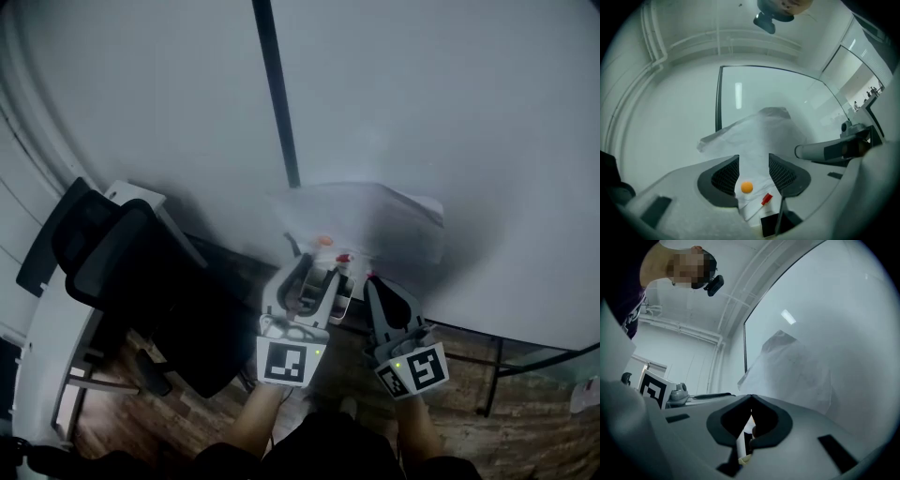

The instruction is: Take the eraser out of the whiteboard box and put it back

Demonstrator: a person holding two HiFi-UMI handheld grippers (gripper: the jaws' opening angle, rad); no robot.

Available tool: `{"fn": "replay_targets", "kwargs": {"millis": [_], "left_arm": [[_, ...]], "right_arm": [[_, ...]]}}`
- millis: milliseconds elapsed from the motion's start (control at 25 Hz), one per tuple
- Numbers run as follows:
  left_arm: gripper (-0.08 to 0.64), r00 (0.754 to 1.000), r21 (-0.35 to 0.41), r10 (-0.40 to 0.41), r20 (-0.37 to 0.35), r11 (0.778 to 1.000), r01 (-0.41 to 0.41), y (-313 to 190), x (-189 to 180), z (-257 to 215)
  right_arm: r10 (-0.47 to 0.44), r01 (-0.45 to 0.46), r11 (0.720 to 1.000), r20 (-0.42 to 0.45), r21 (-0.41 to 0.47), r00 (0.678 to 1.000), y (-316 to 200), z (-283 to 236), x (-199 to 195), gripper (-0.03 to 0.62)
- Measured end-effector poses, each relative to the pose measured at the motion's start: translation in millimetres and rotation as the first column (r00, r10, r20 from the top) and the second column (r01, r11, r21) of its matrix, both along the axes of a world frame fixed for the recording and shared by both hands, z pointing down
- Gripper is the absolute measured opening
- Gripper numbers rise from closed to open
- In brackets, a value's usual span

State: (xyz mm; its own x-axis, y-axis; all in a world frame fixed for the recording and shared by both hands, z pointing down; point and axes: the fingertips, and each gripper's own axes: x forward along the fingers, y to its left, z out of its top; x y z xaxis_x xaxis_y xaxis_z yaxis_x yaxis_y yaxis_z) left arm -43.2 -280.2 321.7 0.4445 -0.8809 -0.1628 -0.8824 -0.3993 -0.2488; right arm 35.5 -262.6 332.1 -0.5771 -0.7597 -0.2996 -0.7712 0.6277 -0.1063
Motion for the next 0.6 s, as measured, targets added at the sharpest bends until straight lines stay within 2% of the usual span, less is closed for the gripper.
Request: {"fn": "replay_targets", "kwargs": {"millis": [240, 360, 440, 600], "left_arm": [[0.150, 1.000, 0.039, 0.018, -0.017, 0.999, -0.017, 19.2, -3.2, -17.3], [0.095, 0.999, 0.063, 0.042, 0.001, 0.997, -0.042, 32.0, -1.1, -26.8], [0.050, 0.999, 0.068, 0.046, -0.009, 0.997, -0.045, 40.2, -1.8, -31.8], [0.006, 0.999, 0.081, 0.032, -0.033, 0.996, -0.030, 59.1, -5.2, -38.5]], "right_arm": [[-0.015, 0.015, 0.999, 0.006, 0.046, 1.000, 17.2, -22.7, -5.0, 0.003], [-0.018, 0.017, 0.997, 0.007, 0.076, 1.000, 28.2, -36.7, -5.5, 0.003], [-0.021, 0.020, 0.996, 0.007, 0.090, 1.000, 34.8, -43.8, -5.5, 0.003], [-0.038, 0.037, 0.993, -0.001, 0.109, 0.999, 49.1, -49.6, -7.3, 0.003]]}}
